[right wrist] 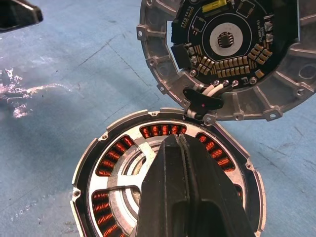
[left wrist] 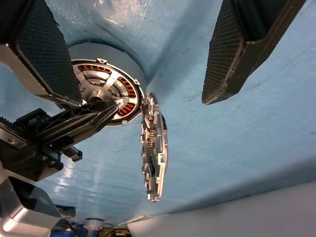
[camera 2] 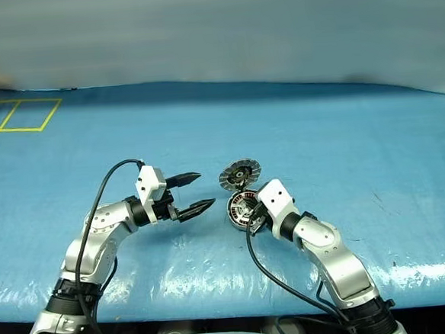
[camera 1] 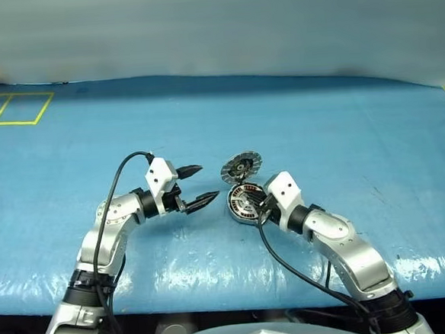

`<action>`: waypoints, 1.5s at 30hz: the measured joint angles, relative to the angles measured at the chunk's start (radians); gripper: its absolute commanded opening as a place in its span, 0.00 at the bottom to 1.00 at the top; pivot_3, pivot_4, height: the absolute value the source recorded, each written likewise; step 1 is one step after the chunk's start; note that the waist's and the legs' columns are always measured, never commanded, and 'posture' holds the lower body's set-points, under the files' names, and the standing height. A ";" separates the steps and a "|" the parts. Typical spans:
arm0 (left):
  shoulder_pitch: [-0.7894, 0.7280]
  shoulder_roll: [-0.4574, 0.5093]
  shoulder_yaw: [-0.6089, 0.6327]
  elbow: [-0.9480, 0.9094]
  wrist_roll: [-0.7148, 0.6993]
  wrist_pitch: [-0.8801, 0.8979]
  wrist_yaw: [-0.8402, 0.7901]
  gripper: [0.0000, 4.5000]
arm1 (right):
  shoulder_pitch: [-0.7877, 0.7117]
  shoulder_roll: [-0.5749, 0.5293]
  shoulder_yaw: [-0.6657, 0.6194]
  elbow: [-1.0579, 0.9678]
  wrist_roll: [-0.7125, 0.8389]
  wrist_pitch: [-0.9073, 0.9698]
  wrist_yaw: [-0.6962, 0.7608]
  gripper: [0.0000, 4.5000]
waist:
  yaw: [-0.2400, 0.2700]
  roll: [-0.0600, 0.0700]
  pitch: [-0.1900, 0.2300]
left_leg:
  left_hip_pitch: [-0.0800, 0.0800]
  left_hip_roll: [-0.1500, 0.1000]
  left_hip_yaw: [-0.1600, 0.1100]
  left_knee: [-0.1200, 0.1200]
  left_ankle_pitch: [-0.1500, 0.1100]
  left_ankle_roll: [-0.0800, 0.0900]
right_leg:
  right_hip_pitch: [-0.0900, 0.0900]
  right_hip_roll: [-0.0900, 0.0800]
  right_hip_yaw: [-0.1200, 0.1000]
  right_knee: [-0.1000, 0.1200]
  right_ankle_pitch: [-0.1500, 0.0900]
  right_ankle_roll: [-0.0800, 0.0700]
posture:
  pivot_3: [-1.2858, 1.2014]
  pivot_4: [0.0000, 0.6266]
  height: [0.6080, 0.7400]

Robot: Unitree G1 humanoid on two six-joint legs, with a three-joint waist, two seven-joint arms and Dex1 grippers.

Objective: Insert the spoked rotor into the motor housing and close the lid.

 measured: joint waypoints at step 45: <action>-0.526 -0.215 -0.166 0.680 0.236 -0.466 -0.332 0.02 | 0.492 -0.049 -0.304 -0.410 0.152 0.062 -0.080 0.00 | 0.003 -0.001 0.000 | -0.003 -0.002 -0.001 0.000 0.000 0.000 | -0.001 0.000 0.000 -0.002 0.001 0.002 | 0.52 0.24 1.00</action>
